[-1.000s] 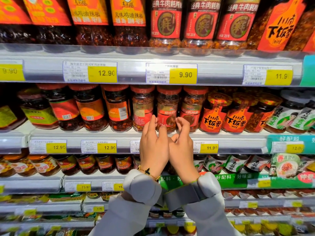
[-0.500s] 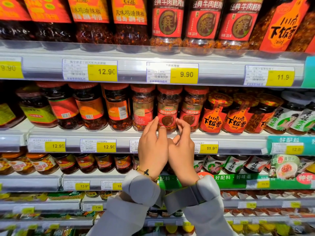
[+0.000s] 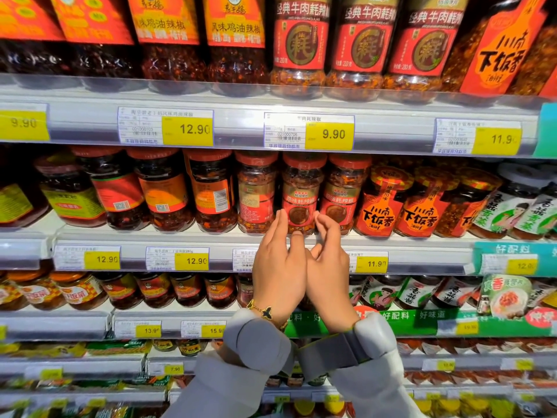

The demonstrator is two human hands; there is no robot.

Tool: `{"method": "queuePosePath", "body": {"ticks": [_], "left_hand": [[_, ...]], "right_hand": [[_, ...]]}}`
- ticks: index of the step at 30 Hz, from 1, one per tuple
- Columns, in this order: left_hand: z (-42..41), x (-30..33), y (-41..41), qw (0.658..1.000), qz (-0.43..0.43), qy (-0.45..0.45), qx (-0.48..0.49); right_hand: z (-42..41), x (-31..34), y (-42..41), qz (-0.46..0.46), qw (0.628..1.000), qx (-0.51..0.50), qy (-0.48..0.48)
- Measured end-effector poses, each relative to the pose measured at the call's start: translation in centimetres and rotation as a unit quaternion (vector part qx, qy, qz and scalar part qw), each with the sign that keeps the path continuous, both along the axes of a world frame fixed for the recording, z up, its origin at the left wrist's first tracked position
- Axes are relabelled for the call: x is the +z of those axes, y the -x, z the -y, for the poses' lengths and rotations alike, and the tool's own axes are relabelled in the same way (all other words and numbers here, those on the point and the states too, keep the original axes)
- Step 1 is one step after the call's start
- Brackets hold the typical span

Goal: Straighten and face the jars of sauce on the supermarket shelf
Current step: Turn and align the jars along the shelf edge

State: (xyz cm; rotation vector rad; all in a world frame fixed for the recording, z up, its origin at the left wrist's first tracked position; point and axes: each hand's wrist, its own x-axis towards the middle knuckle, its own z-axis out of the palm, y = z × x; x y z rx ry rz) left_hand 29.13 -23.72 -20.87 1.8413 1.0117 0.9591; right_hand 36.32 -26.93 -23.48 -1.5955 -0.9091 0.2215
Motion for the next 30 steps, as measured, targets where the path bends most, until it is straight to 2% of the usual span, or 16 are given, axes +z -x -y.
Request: {"method": "queuePosePath", "body": {"ticks": [12, 16, 19, 24, 27, 30], "left_hand": [[0.1, -0.2, 0.2, 0.999, -0.025, -0.013, -0.016], [-0.1, -0.3, 0.8, 1.0, 0.012, 0.003, -0.022], [-0.2, -0.3, 1.3, 0.998, 0.063, 0.012, 0.026], [-1.2, 0.0, 2.9, 0.985, 0.123, -0.026, 0.122], [-2.2, 0.5, 3.4, 0.985, 0.135, -0.01, 0.111], [-3.3, 0.7, 3.9, 0.992, 0.089, 0.013, 0.093]], "right_hand": [[0.2, 0.2, 0.5, 0.008, 1.0, -0.018, -0.011], [0.4, 0.5, 1.3, 0.006, 0.997, -0.067, -0.03], [0.5, 0.9, 2.2, 0.034, 0.993, -0.096, -0.053], [0.0, 1.8, 3.6, 0.053, 0.997, -0.014, -0.048], [-1.0, 2.0, 4.0, 0.068, 0.997, 0.029, -0.009], [-1.8, 2.0, 4.3, 0.057, 0.997, 0.057, 0.018]]}}
